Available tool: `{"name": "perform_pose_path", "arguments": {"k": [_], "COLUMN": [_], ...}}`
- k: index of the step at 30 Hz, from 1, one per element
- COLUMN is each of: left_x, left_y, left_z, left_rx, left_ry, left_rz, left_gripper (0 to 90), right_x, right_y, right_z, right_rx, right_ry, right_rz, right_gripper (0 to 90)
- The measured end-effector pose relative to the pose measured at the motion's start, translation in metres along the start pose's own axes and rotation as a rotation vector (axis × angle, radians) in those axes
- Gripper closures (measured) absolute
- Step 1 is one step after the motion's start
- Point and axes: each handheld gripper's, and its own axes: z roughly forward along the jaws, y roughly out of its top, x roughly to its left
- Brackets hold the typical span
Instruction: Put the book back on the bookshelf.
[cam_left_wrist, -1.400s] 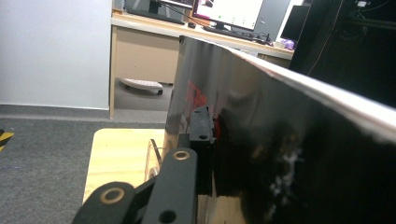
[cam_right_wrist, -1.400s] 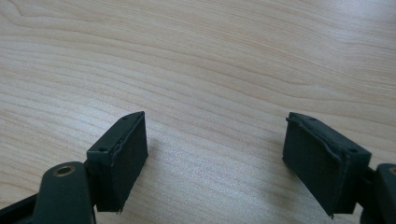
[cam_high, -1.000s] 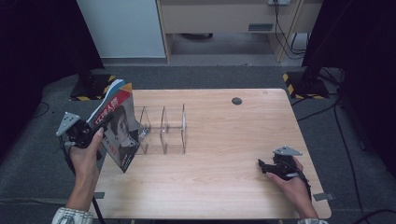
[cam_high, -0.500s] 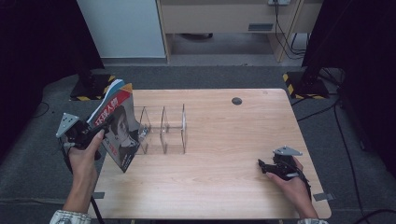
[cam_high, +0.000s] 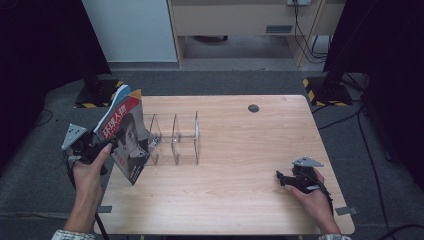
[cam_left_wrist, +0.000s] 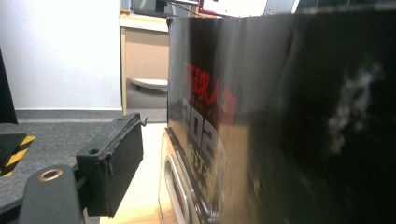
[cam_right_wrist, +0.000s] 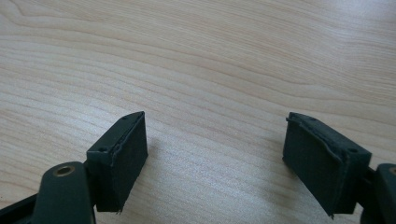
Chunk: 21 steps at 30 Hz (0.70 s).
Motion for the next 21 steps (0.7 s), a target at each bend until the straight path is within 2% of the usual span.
{"name": "perform_pose_path", "arguments": {"k": [4,16,21], "left_x": [-0.002,-0.004,-0.002], "left_y": [-0.003,-0.012,-0.017], "left_z": [-0.003,-0.008,-0.013], "left_rx": [0.016,0.031,0.043], "left_ry": [-0.002,-0.011,0.002], "left_rz": [0.018,0.005,0.012], "left_gripper": [13.1,11.0,10.0], "right_x": [0.0,0.0,0.0], "right_y": [0.0,0.0,0.0], "right_z": [0.0,0.0,0.0], "right_rx": [-0.001,0.0,0.0], "right_ry": [0.0,0.0,0.001], "right_rz": [0.002,0.002,0.002], "right_gripper": [22.0,21.9,21.9]}}
